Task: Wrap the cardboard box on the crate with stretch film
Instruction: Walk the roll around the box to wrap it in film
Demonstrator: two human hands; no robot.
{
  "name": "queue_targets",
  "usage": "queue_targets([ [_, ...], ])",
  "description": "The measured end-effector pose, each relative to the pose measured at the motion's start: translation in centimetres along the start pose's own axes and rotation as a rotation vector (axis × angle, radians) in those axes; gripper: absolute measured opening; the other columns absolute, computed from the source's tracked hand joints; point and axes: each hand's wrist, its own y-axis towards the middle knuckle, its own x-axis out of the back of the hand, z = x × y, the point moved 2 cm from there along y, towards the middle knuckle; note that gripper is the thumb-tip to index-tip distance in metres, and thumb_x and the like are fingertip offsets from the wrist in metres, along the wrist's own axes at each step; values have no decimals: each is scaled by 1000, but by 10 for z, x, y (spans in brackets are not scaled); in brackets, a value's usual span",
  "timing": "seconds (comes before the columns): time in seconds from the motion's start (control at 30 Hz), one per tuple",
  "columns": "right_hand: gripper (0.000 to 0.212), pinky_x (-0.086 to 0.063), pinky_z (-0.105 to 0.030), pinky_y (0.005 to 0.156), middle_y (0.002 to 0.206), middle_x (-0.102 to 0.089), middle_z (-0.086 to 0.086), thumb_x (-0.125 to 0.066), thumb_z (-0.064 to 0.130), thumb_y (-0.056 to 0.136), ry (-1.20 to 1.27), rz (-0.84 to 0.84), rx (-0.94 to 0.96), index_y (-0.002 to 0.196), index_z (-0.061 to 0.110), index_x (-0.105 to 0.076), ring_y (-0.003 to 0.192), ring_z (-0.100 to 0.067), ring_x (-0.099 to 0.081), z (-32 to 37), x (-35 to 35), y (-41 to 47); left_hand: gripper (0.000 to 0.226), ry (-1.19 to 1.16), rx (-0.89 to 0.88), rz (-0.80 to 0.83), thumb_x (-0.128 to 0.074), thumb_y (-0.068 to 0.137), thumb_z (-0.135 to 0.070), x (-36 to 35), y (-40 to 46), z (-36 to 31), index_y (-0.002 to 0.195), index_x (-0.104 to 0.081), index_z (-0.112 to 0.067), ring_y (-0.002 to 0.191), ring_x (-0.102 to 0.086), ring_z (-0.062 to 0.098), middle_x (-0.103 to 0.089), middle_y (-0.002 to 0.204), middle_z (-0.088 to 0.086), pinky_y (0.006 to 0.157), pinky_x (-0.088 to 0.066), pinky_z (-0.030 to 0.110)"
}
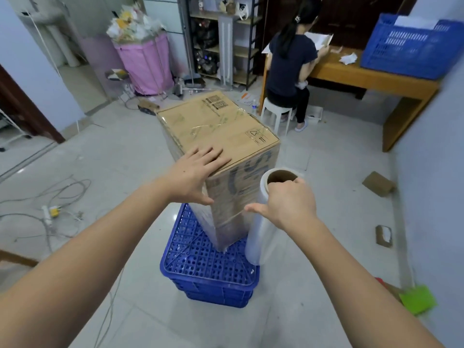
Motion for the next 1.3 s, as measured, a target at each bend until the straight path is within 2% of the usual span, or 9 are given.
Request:
queue_targets([
  [0.17, 53, -30, -30, 72, 64, -50, 7, -47, 71, 87, -15, -32, 61, 63, 24, -42, 79, -21, -52, 0, -5, -6, 121, 87, -4, -34, -75, 76, -70, -6, 8, 2, 164, -3, -30, 159, -5, 32, -7, 172, 8, 126, 4, 44],
  [0.43, 50, -34, -28, 73, 65, -47, 11, -53, 68, 84, 46, 57, 253, 60, 25, -42, 94, -18, -46, 8, 10, -32, 110, 157, -20, 0, -61, 86, -74, -2, 2, 1, 164, 2, -27, 158, -8, 33, -6, 172, 10, 129, -5, 45],
  [0.57, 48, -28, -19, 85, 69, -55, 11, -57, 66, 83, 67, 99, 405, 64, 23, -50, 107, -17, -51, 17, 23, -54, 107, 158, -17, -20, -61, 87, -73, 1, 3, -13, 165, -3, -26, 158, -10, 31, -10, 172, 9, 127, -6, 44],
  [0.67, 46, -39, -24, 97, 68, -49, 17, -61, 65, 81, 132, 117, 464, 61, 26, -45, 115, -17, -48, 23, 19, -67, 108, 169, -33, -28, -63, 86, -72, 1, -1, -19, 165, -6, -25, 158, -12, 30, -11, 172, 9, 127, -7, 44],
  [0.93, 44, -44, -35, 99, 53, -25, 18, -63, 56, 80, 100, 96, 637, 59, 24, -41, 78, -13, -28, 40, -5, -74, 108, 149, -11, -29, -65, 84, -72, -3, -10, -24, 164, -9, -26, 158, -14, 29, -13, 172, 7, 128, -12, 46],
  [1.07, 30, -38, -29, 99, 77, -59, 8, -59, 51, 86, 53, 101, 575, 77, 25, -46, 91, -18, -46, 49, 1, -83, 108, 128, 4, -27, -68, 84, -69, -3, -13, -26, 164, -9, -27, 158, -14, 29, -13, 172, 7, 128, -12, 47],
  [1.17, 24, -41, -33, 94, 96, -67, 1, -59, 41, 92, 42, 78, 445, 95, 22, -44, 97, -24, -54, 56, 7, -94, 108, 106, 4, -32, -70, 84, -66, -1, -12, -26, 164, -8, -28, 158, -12, 29, -13, 172, 6, 128, -10, 46],
  [1.23, 37, -45, -34, 89, 101, -68, -2, -60, 41, 93, 24, 97, 356, 117, 18, -43, 97, -26, -54, 64, 6, -100, 108, 87, 0, -36, -71, 84, -65, -2, -13, -24, 164, -9, -28, 158, -12, 29, -13, 172, 6, 127, -9, 46],
  [1.3, 56, -46, -35, 82, 99, -68, -3, -62, 55, 88, 19, 125, 257, 122, 17, -40, 92, -26, -56, 72, 4, -100, 109, 82, -8, -48, -71, 82, -68, -4, -13, -23, 164, -10, -28, 158, -13, 29, -14, 172, 6, 127, -9, 47],
])
